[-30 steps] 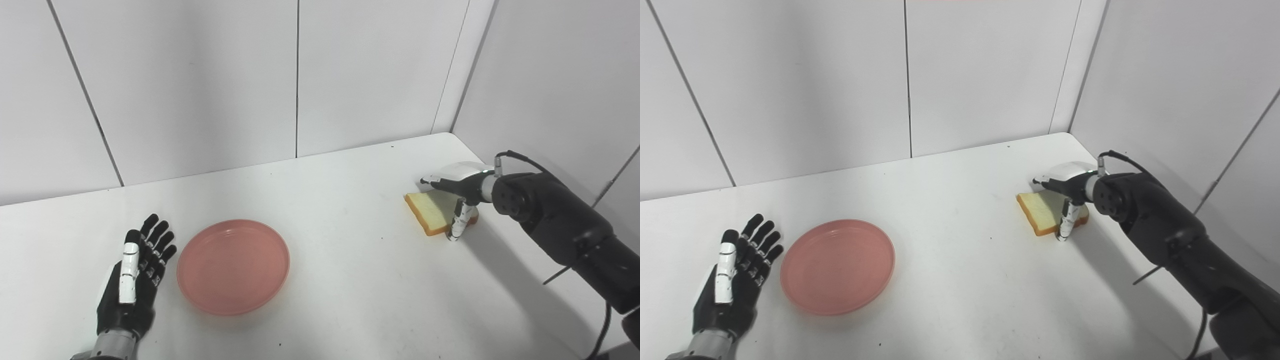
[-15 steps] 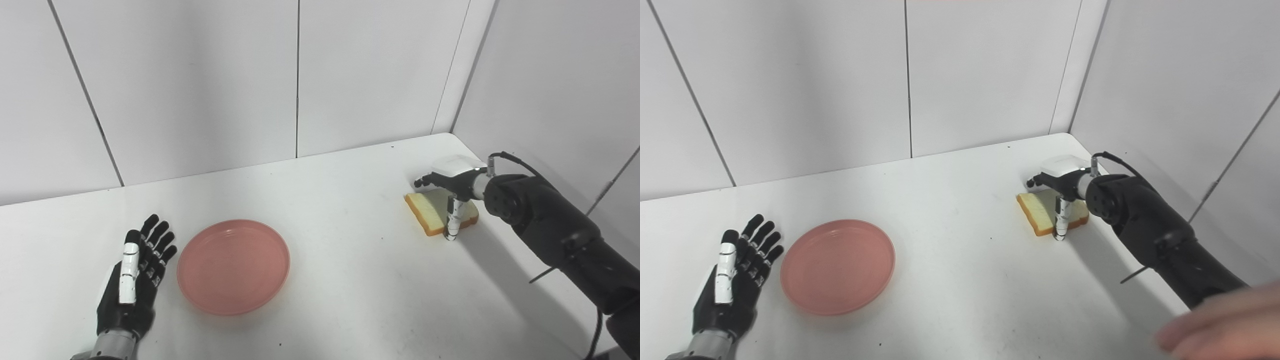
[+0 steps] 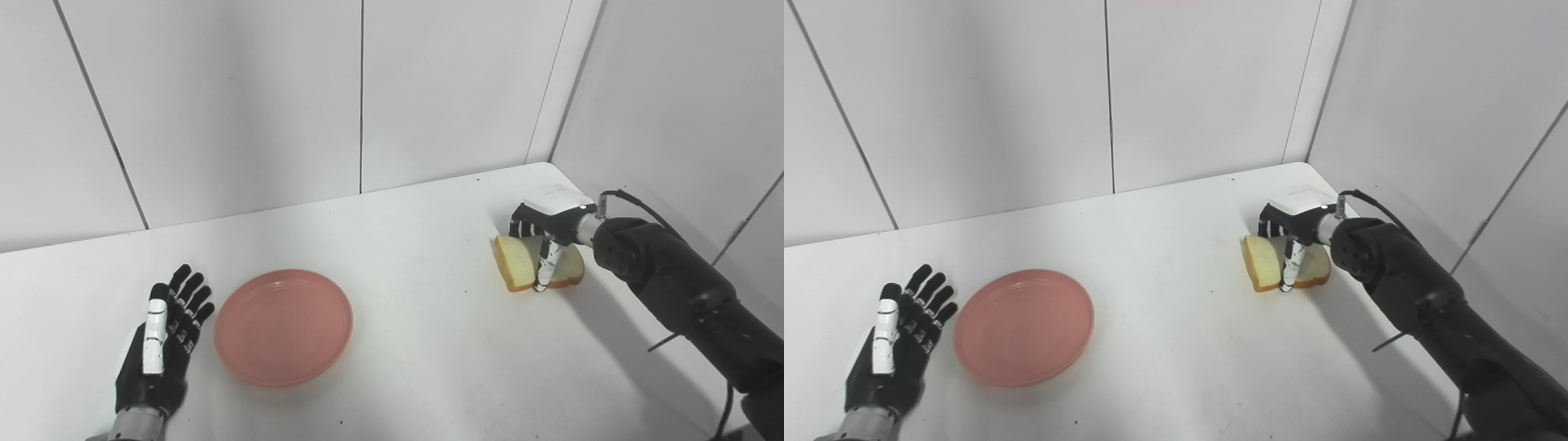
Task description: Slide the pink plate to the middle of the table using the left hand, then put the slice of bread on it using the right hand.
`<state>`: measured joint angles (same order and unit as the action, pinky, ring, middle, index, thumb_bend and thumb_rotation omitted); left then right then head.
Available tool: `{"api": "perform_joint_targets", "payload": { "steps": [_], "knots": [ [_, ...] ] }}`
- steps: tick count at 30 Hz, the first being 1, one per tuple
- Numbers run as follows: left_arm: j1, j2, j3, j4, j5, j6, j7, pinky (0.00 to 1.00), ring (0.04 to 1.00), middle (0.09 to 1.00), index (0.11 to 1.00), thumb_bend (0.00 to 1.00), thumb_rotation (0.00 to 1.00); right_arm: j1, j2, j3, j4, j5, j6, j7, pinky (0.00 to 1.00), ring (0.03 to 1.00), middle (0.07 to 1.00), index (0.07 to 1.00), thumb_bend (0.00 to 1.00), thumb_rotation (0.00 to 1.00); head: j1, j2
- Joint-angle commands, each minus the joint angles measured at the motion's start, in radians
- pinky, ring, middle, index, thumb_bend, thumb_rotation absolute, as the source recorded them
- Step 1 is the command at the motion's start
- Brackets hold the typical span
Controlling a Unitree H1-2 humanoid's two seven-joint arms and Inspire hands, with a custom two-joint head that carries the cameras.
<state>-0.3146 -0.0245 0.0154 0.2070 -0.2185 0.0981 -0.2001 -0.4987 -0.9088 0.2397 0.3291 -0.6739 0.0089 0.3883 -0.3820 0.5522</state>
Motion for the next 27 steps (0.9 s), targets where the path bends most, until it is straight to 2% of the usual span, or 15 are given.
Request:
{"api": "perform_joint_targets", "payload": {
  "steps": [1, 3, 5, 9, 15, 19, 21, 23, 27],
  "knots": [
    [-0.010, -0.006, -0.004, -0.020, -0.005, -0.001, 0.001, 0.94, 0.948, 0.952, 0.921, 0.62, 0.92, -0.038, -0.027, -0.032, -0.035, 0.011, 0.002, -0.004, 0.28, 0.366, 0.419, 0.526, 0.52, 0.00, 0.002, 0.001],
    [-0.011, -0.007, -0.005, -0.019, -0.003, -0.002, 0.003, 0.94, 0.946, 0.949, 0.920, 0.62, 0.93, -0.037, -0.026, -0.039, -0.058, 0.015, 0.012, 0.004, 0.32, 0.412, 0.431, 0.522, 0.52, 0.00, 0.006, 0.002],
    [-0.011, -0.007, -0.006, -0.015, 0.000, -0.006, 0.004, 0.94, 0.944, 0.948, 0.919, 0.62, 0.93, -0.036, -0.025, -0.052, -0.076, 0.027, -0.007, -0.001, 0.36, 0.447, 0.440, 0.521, 0.52, 0.00, 0.008, 0.002],
    [-0.011, -0.009, -0.007, -0.013, -0.003, -0.007, 0.003, 0.94, 0.946, 0.949, 0.921, 0.62, 0.92, -0.038, -0.016, -0.081, -0.146, 0.056, 0.012, 0.016, 0.33, 0.412, 0.419, 0.523, 0.52, 0.00, 0.012, 0.003],
    [-0.011, -0.013, -0.011, -0.010, -0.001, -0.010, 0.004, 0.94, 0.946, 0.948, 0.919, 0.62, 0.92, -0.058, 0.003, -0.117, -0.318, 0.094, 0.053, 0.070, 0.33, 0.416, 0.430, 0.520, 0.52, 0.00, 0.019, 0.004],
    [-0.008, -0.019, -0.013, -0.015, 0.005, -0.008, 0.009, 0.93, 0.942, 0.943, 0.916, 0.63, 0.92, -0.082, 0.023, -0.122, -0.399, 0.089, 0.077, 0.106, 0.36, 0.444, 0.449, 0.513, 0.52, 0.00, 0.029, 0.005],
    [-0.007, -0.023, -0.013, -0.018, 0.004, -0.004, 0.010, 0.93, 0.944, 0.944, 0.915, 0.63, 0.91, -0.091, 0.035, -0.126, -0.424, 0.094, 0.095, 0.122, 0.33, 0.406, 0.428, 0.517, 0.52, 0.00, 0.037, 0.007],
    [-0.007, -0.029, -0.014, -0.017, 0.007, -0.003, 0.015, 0.93, 0.944, 0.942, 0.913, 0.62, 0.91, -0.108, 0.052, -0.124, -0.455, 0.102, 0.104, 0.143, 0.35, 0.430, 0.445, 0.511, 0.52, 0.00, 0.058, 0.011],
    [-0.007, -0.043, -0.020, -0.017, 0.019, -0.004, 0.027, 0.92, 0.937, 0.935, 0.907, 0.62, 0.90, -0.127, 0.091, -0.118, -0.486, 0.115, 0.089, 0.157, 0.39, 0.455, 0.473, 0.500, 0.53, 0.00, 0.103, 0.017]
  ]
}}
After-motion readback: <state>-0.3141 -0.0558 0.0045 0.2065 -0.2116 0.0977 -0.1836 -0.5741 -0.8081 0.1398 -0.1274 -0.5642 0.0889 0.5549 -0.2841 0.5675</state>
